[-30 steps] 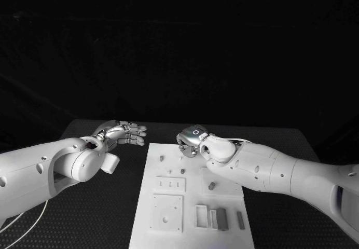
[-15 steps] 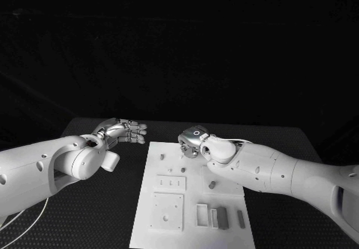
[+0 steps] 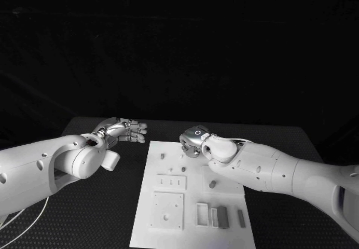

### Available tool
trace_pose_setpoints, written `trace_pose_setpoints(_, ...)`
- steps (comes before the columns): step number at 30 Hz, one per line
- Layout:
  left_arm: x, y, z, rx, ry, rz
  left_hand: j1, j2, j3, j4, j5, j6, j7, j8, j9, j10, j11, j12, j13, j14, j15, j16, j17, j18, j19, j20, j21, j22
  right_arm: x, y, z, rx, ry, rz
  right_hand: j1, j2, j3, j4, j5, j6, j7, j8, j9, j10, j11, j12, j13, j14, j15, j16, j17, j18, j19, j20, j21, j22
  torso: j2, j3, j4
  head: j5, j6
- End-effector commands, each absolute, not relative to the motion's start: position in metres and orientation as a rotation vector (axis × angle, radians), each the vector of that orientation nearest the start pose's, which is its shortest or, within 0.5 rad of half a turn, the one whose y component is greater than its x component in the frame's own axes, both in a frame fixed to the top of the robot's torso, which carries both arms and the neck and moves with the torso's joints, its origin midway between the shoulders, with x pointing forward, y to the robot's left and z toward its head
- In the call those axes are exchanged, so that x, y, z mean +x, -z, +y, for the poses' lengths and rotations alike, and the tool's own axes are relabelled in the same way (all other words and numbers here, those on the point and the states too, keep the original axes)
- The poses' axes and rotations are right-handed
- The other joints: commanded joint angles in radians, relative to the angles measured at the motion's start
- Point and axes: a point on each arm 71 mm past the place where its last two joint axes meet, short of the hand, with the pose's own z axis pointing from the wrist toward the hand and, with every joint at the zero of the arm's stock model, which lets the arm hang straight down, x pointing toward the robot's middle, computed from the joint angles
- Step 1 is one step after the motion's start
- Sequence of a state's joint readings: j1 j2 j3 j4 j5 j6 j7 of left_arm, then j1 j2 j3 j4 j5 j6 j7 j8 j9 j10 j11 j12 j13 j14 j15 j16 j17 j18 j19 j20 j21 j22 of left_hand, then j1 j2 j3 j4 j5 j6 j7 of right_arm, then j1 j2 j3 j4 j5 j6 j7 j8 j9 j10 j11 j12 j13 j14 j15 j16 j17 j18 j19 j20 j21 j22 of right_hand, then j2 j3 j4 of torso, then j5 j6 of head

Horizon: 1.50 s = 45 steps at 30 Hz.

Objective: Assemble the parts on the task board

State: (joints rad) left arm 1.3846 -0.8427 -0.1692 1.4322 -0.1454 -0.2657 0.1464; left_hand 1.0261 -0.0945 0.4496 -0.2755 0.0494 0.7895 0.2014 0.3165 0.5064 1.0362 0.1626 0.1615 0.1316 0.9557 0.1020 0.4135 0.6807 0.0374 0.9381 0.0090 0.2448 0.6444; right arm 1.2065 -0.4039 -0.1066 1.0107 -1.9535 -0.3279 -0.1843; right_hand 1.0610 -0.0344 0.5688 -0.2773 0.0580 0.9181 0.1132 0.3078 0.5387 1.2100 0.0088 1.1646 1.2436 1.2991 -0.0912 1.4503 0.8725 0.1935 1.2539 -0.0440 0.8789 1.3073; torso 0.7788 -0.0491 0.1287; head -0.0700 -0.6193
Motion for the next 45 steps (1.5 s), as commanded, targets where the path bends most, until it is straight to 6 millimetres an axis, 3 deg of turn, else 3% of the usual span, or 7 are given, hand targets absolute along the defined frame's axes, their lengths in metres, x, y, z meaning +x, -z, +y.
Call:
trace_pose_setpoints(1, 0.519, 0.149, 0.234, -0.960, 1.299, 1.644, -0.009, 0.000, -0.007, -0.001, 0.000, -0.008, 0.001, -0.004, -0.002, -0.007, 0.003, -0.005, -0.001, -0.004, 0.005, -0.005, 0.001, 0.011, -0.007, -0.001, -0.006, -0.002, 0.554, 0.223, -0.110, -0.606, -0.250, 1.499, -0.001, -0.011, 0.002, 0.002, 0.002, 0.013, 0.006, -0.003, 0.001, 0.002, -0.002, -0.003, 0.000, -0.001, -0.010, 0.004, -0.001, 0.068, -0.001, -0.008, 0.005, 0.021, 0.001, -0.0015, 0.0014, -0.001, -0.001)
trace_pose_setpoints(10, 0.519, 0.146, 0.233, -0.956, 1.301, 1.641, -0.010, 0.000, -0.007, -0.001, 0.000, -0.008, 0.001, -0.005, -0.002, -0.007, 0.003, -0.006, -0.001, -0.004, 0.005, -0.006, 0.002, 0.011, -0.007, -0.001, -0.007, -0.002, 0.554, 0.223, -0.108, -0.591, -0.270, 1.506, -0.002, -0.012, 0.004, 0.003, 0.002, 0.010, 0.007, -0.006, 0.000, 0.003, -0.002, -0.005, -0.001, -0.001, -0.010, 0.004, -0.002, 0.068, -0.001, -0.008, 0.005, 0.020, 0.002, -0.0037, 0.0021, 0.001, -0.003)
trace_pose_setpoints(14, 0.521, 0.146, 0.233, -0.952, 1.299, 1.637, -0.009, 0.000, -0.007, -0.001, 0.000, -0.008, 0.001, -0.005, -0.002, -0.007, 0.003, -0.006, -0.001, -0.004, 0.005, -0.006, 0.002, 0.011, -0.007, -0.001, -0.007, -0.002, 0.555, 0.224, -0.108, -0.581, -0.275, 1.515, -0.003, -0.021, 0.006, 0.004, 0.002, -0.024, 0.016, -0.029, -0.008, 0.001, 0.007, -0.011, -0.005, -0.002, -0.002, 0.005, -0.003, 0.068, -0.002, -0.007, 0.004, 0.020, 0.001, -0.0047, 0.0011, 0.001, -0.006)
trace_pose_setpoints(17, 0.522, 0.146, 0.233, -0.952, 1.296, 1.639, -0.009, 0.000, -0.007, -0.001, 0.000, -0.008, 0.001, -0.005, -0.002, -0.007, 0.003, -0.006, -0.001, -0.004, 0.005, -0.006, 0.003, 0.011, -0.007, -0.001, -0.007, -0.002, 0.556, 0.224, -0.110, -0.568, -0.275, 1.519, -0.006, -0.057, 0.007, 0.009, 0.003, -0.088, 0.031, -0.069, -0.027, -0.008, 0.022, -0.026, -0.017, -0.003, 0.012, 0.006, -0.004, 0.068, -0.002, -0.007, 0.002, 0.019, 0.003, -0.0063, -0.0002, 0.001, -0.007)
trace_pose_setpoints(25, 0.523, 0.146, 0.236, -0.955, 1.290, 1.635, -0.010, 0.000, -0.008, -0.001, 0.000, -0.008, 0.001, -0.006, -0.002, -0.009, 0.004, -0.009, -0.002, -0.007, 0.006, -0.011, 0.004, 0.010, -0.009, 0.000, -0.010, -0.002, 0.553, 0.221, -0.120, -0.542, -0.292, 1.498, -0.013, -0.118, 0.018, 0.051, 0.002, -0.148, 0.048, -0.104, -0.049, -0.019, 0.038, -0.040, -0.027, -0.005, 0.028, 0.008, -0.006, 0.068, 0.001, -0.009, -0.001, 0.017, 0.001, -0.0043, -0.0025, 0.002, -0.008)
trace_pose_setpoints(39, 0.521, 0.146, 0.246, -0.969, 1.272, 1.622, -0.010, -0.001, -0.008, -0.001, 0.000, -0.008, 0.001, -0.006, -0.002, -0.010, 0.005, -0.012, -0.002, -0.008, 0.007, -0.013, 0.005, 0.010, -0.011, 0.000, -0.012, -0.003, 0.533, 0.188, -0.164, -0.423, -0.395, 1.463, -0.002, -0.138, 0.029, 0.091, 0.002, -0.118, 0.057, -0.086, -0.046, -0.021, 0.047, -0.035, -0.026, -0.007, 0.037, 0.014, -0.006, 0.068, 0.005, -0.014, -0.002, 0.019, 0.003, -0.0007, -0.0075, 0.003, 0.005)
trace_pose_setpoints(45, 0.520, 0.146, 0.248, -0.969, 1.273, 1.622, -0.009, -0.001, -0.008, -0.002, 0.000, -0.008, 0.001, -0.006, -0.002, -0.010, 0.005, -0.012, -0.002, -0.008, 0.007, -0.014, 0.005, 0.010, -0.011, 0.001, -0.012, -0.003, 0.529, 0.182, -0.198, -0.355, -0.434, 1.494, 0.014, -0.148, 0.029, 0.089, -0.001, -0.081, 0.031, -0.063, -0.036, -0.108, 0.022, -0.267, -0.205, -0.030, 0.017, -0.045, -0.039, 0.068, -0.034, -0.002, -0.035, 0.013, 0.006, 0.0039, -0.0181, 0.001, 0.011)
